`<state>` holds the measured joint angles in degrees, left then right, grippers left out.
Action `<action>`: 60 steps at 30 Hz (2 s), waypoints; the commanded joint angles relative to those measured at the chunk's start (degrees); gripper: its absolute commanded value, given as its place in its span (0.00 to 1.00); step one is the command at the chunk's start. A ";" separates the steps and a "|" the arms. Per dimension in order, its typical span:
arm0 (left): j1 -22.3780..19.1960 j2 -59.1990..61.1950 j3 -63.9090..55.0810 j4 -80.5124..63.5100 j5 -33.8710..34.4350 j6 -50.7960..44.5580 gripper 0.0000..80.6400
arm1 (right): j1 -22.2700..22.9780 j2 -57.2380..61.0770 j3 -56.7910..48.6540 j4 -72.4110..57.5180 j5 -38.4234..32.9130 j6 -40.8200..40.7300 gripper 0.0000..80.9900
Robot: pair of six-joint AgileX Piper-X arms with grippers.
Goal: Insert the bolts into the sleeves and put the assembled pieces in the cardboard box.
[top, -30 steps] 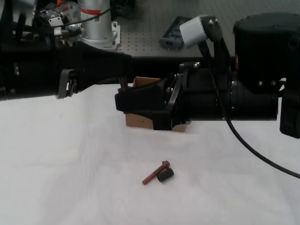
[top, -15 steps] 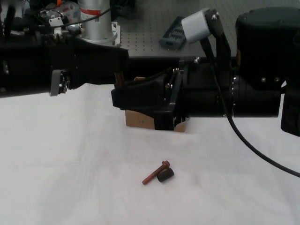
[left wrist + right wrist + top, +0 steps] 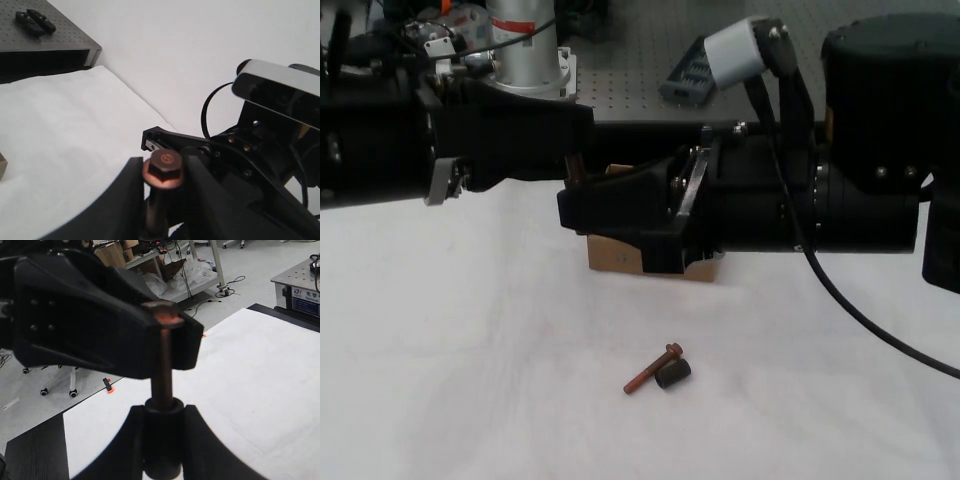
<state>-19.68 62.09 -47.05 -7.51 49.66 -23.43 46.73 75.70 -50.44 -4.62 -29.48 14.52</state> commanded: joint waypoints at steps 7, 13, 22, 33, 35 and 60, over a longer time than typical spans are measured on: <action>-1.10 -1.55 -0.83 -0.02 1.09 1.35 0.01 | -0.62 -0.09 -0.64 -4.06 8.34 3.02 0.02; -1.10 -1.55 -0.83 -0.21 1.12 -0.48 0.01 | -0.62 -0.09 -0.64 -4.70 8.33 2.11 0.02; -0.95 -1.55 -0.83 -0.21 1.00 0.23 0.01 | -0.62 -0.09 -0.64 -6.48 6.86 2.12 0.02; 0.04 -1.55 -0.83 -0.22 0.56 -2.32 0.03 | -0.62 -0.09 -0.64 -6.35 5.72 2.12 0.02; 0.04 -1.55 -0.83 -0.22 0.77 -2.32 0.14 | -0.62 -0.09 -0.64 -6.20 5.51 1.25 0.02; 3.82 -2.58 -0.83 -0.11 0.75 -6.18 0.57 | -1.66 -0.09 -0.64 0.61 5.67 -2.25 0.02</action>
<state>-18.05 60.88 -47.52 -7.47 49.92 -29.77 46.24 75.70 -50.44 -8.16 -24.02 14.47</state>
